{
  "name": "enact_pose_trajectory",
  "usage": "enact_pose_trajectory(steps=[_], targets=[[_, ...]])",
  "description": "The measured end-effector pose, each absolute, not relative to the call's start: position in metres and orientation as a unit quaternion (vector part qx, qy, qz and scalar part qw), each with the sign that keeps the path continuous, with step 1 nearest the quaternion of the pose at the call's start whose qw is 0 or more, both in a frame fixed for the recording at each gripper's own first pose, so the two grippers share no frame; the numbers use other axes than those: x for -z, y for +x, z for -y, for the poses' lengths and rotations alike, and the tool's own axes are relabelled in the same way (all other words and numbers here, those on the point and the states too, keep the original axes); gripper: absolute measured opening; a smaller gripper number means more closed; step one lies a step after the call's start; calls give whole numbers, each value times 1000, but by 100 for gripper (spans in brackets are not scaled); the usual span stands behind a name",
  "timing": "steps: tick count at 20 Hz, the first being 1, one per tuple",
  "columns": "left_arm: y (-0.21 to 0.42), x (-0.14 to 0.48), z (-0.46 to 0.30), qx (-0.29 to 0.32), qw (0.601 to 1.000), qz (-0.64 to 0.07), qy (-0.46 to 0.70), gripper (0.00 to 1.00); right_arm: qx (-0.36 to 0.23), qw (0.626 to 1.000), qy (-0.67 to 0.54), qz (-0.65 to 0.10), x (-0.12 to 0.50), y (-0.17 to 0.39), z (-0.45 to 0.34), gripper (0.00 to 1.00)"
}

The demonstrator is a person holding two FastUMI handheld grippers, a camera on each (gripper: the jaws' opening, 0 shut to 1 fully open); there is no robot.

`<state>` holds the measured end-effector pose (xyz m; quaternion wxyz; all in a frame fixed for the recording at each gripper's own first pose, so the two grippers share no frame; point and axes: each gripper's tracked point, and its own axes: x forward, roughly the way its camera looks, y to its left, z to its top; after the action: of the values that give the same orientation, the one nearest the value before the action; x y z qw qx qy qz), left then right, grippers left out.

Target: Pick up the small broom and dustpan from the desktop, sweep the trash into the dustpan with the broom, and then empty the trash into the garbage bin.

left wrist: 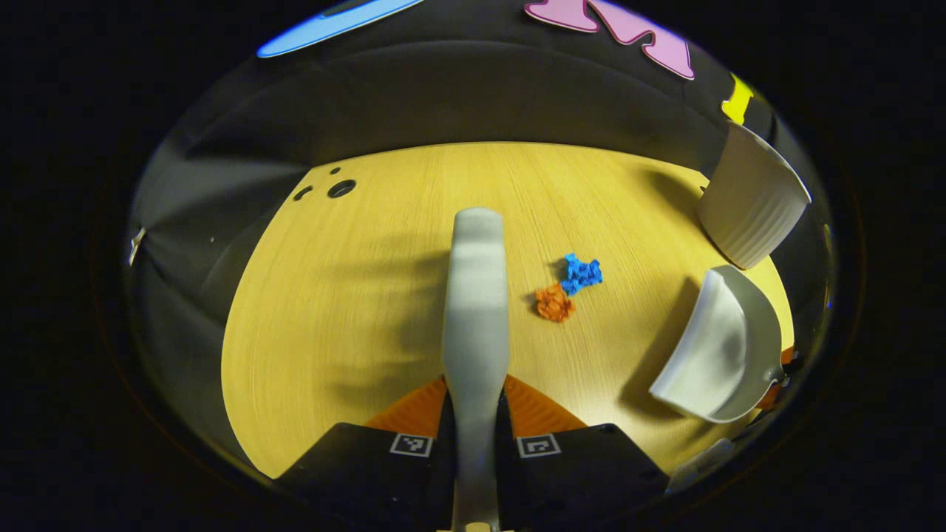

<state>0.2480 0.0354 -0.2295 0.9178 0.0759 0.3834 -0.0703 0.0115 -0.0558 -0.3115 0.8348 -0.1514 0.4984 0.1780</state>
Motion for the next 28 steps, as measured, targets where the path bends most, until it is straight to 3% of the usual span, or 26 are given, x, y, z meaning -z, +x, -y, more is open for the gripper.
enact_pose_trajectory(steps=[6, 12, 21, 28], targets=[[291, 236, -24, 132, 879, -397, 228, 27, -189, 832, -149, -499, 319, 13, 55, 35], [283, 235, 7, 217, 846, -399, 280, 26, -194, 827, -150, -506, 330, 10, 55, 32], [202, 259, 93, 321, 810, -441, 217, 27, -197, 827, -154, -504, 325, 13, 55, 35], [148, 249, 128, 375, 771, -487, 165, 28, -197, 835, -149, -491, 326, 12, 55, 32]])
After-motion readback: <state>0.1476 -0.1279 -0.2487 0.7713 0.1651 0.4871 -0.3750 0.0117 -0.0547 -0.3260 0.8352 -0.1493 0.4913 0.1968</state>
